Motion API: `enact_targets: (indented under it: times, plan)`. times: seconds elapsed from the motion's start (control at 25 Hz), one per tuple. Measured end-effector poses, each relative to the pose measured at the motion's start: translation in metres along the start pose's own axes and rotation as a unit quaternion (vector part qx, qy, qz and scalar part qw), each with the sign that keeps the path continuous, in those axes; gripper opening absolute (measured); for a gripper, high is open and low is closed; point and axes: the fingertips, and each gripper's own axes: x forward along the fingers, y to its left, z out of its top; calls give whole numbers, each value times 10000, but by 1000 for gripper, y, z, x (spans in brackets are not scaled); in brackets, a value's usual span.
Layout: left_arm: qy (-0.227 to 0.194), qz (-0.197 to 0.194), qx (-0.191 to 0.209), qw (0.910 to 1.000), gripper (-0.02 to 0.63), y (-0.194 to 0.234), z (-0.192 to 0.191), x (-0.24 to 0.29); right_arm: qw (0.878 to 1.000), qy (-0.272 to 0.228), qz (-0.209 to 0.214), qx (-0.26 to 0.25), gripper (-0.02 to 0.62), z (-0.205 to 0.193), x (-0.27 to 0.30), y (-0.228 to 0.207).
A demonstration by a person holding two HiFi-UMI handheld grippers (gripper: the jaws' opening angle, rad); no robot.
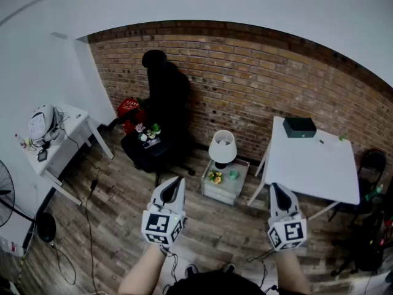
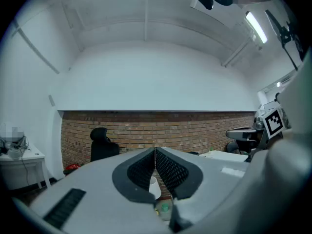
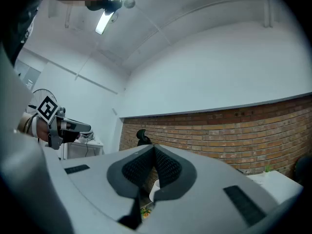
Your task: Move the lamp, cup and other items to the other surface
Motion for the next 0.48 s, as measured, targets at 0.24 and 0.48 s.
enact_targets:
  times: [0.24, 0.48]
  plan:
    - [-39, 21, 4, 10000, 7, -13, 3, 2, 10000, -35, 75, 46, 3, 2, -6, -11]
    - [-231, -139, -42, 9996, 8, -37, 6, 2, 9990, -220, 112, 368, 6, -1, -10, -25]
